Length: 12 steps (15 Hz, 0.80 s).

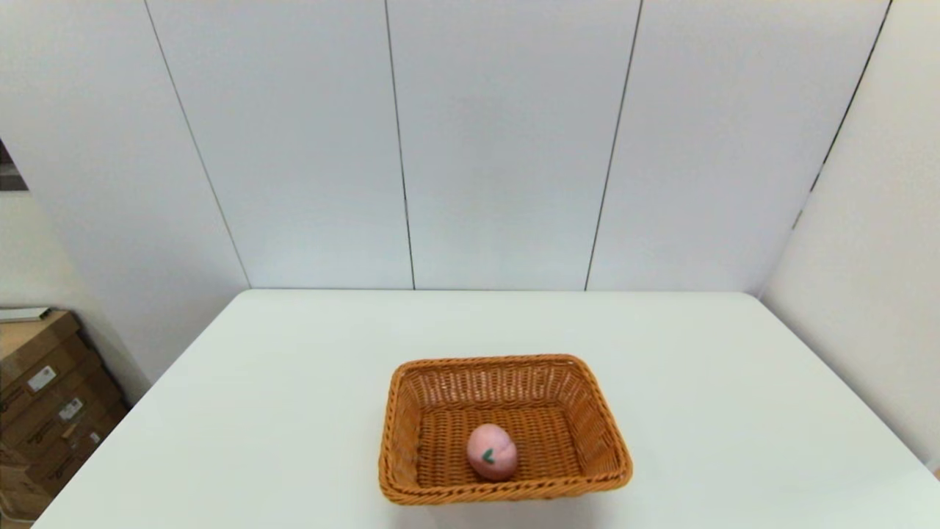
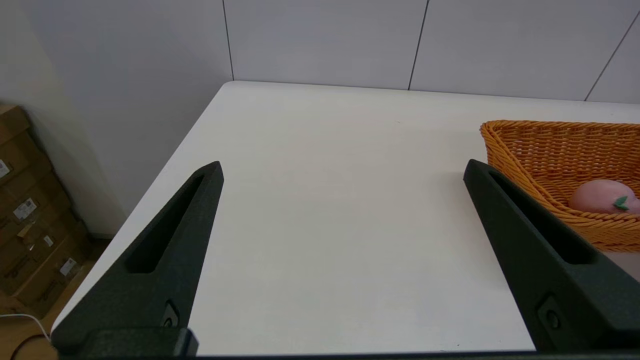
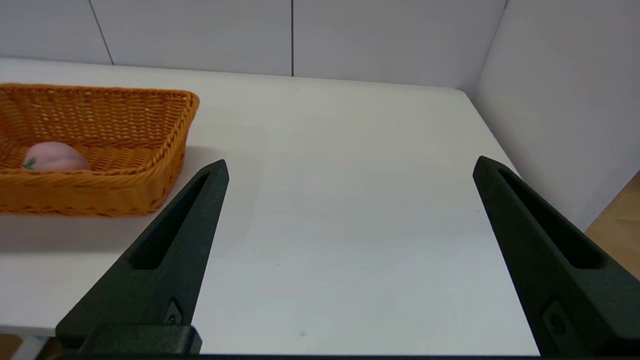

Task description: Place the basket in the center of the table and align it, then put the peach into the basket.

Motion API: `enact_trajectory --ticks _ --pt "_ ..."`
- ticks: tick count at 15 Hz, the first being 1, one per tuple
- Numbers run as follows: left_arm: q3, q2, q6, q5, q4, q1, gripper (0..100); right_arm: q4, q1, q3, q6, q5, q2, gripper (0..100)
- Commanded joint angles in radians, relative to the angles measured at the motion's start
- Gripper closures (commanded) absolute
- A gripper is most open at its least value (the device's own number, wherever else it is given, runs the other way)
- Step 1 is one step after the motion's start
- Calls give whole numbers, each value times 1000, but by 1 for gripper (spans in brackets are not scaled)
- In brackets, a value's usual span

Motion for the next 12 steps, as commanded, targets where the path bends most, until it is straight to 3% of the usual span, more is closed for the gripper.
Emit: enact_trajectory --ticks 1,12 --pt "0 -1 0 1 -1 0 0 -2 0 0 32 -5 0 0" --pt "0 -1 0 1 -1 0 0 -1 0 2 36 -9 0 0"
